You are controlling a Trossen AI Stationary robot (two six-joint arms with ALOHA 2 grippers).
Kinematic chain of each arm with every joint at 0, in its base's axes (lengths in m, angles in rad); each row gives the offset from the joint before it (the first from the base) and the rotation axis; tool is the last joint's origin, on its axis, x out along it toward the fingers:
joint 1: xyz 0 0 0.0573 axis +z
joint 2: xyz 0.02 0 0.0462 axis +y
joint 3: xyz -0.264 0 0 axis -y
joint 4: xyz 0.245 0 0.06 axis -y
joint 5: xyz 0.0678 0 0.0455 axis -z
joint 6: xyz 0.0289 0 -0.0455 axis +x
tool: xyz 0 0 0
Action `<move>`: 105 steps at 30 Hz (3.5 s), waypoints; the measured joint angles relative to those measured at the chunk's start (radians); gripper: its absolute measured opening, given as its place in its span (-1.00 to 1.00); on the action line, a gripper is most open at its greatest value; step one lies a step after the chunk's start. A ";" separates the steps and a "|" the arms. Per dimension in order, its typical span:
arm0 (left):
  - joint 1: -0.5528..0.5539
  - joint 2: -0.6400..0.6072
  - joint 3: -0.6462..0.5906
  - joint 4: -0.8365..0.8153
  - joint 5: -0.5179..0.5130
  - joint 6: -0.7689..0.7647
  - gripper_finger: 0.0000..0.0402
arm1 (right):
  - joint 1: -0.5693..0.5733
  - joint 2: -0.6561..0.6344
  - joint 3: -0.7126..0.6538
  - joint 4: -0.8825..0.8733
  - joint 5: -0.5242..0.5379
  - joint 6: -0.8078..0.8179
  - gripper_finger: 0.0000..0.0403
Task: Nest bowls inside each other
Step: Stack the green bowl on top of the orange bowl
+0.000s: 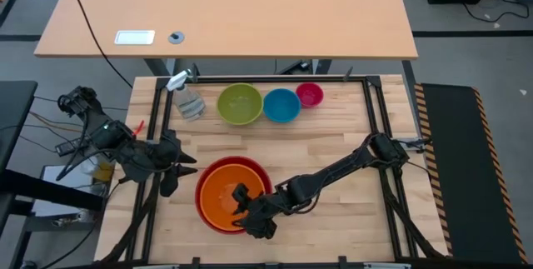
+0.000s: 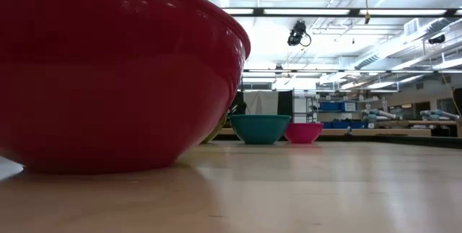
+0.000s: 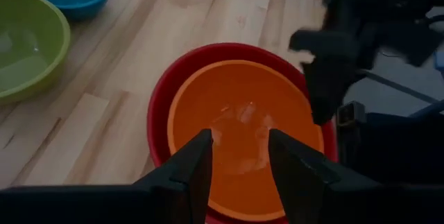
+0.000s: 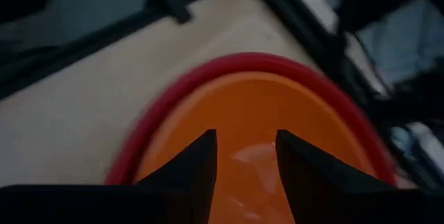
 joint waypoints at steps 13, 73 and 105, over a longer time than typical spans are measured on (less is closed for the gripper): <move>0.012 0.138 -0.078 0.003 -0.244 0.021 -0.28 | -0.258 -0.381 -0.377 0.045 0.039 0.095 -0.26; 0.117 0.158 -0.078 0.131 -0.252 0.077 -0.28 | -0.479 -0.169 -0.276 -0.079 0.094 -0.415 -0.82; 0.185 0.145 0.004 0.285 -0.254 0.382 -0.28 | -0.090 -0.151 -0.306 -0.032 -0.155 -0.291 -0.82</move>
